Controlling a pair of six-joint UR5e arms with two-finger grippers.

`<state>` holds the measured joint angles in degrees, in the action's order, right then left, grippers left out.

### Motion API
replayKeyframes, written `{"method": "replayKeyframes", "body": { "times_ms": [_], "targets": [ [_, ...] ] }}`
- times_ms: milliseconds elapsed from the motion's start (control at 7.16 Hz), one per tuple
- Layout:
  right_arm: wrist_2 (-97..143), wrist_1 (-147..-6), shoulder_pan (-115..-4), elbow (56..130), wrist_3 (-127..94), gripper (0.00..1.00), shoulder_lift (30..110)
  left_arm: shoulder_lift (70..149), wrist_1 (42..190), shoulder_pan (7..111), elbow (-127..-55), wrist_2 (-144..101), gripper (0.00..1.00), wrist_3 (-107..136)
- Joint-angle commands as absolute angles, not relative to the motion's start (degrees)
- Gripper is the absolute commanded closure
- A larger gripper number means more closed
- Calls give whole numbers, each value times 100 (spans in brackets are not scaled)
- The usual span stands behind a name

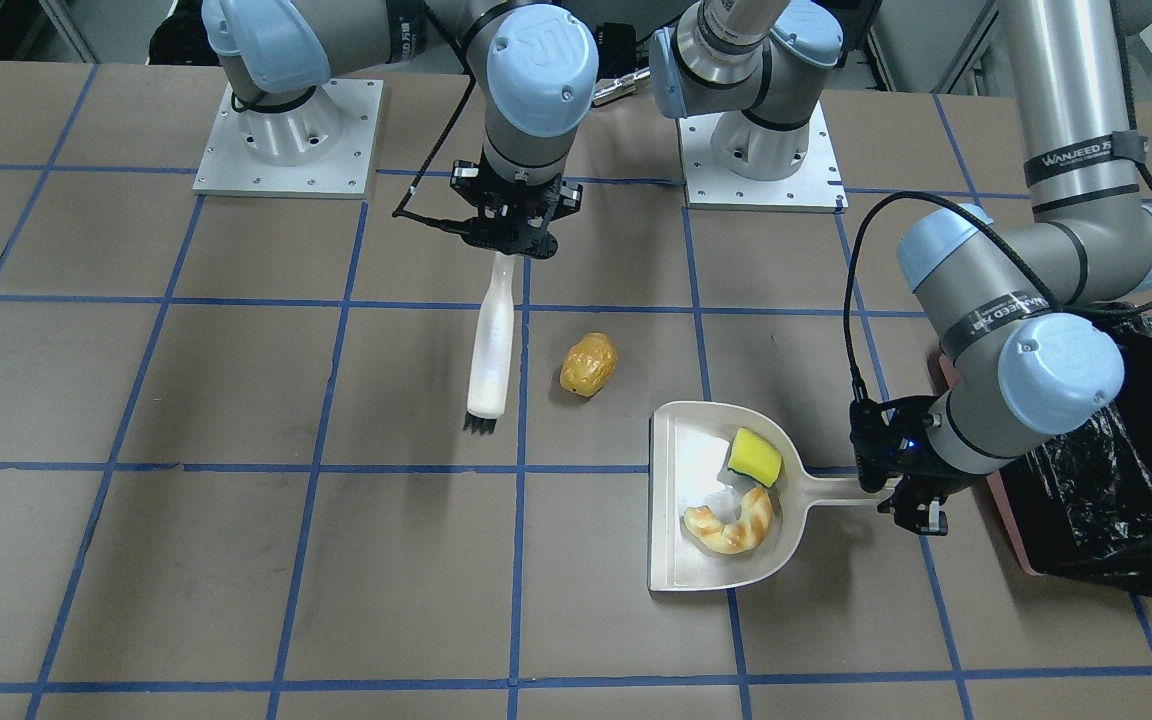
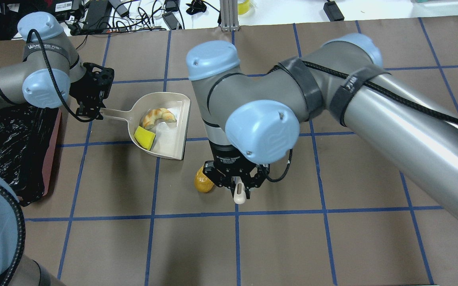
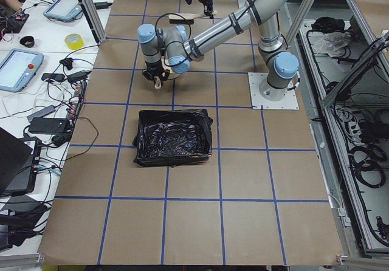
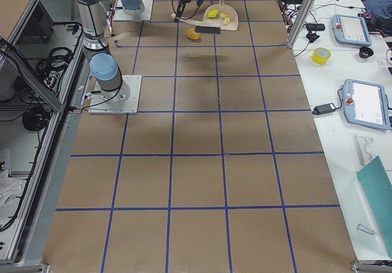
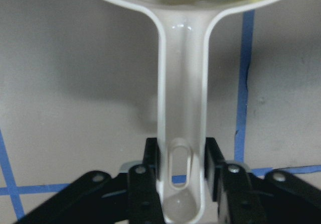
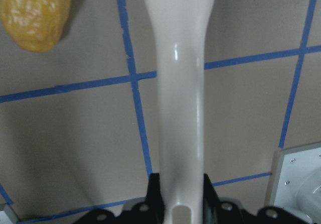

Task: Sweep and dump trash into bin

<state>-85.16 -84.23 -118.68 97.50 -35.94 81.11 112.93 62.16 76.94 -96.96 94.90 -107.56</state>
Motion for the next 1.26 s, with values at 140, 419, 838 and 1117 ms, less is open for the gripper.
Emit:
{"method": "replayKeyframes", "body": {
  "times_ms": [140, 419, 838, 1117],
  "targets": [
    [-8420, -9210, -11891, 11291, -4392, 100, 8797, 10629, 6214, 7760, -10535, 9791, 99, -10943],
    [-8087, -9534, -11979, 11635, -4666, 100, 8789, 10188, 6127, 7822, -11177, 9782, 99, -10855],
    [-8103, -9799, -12015, 11733, -4711, 100, 8754, 9958, 6100, 7901, -11355, 9800, 99, -10793],
    [-8112, -9844, -12015, 11707, -4711, 100, 8719, 9975, 6091, 7901, -11364, 9800, 99, -10776]
  ]
}}
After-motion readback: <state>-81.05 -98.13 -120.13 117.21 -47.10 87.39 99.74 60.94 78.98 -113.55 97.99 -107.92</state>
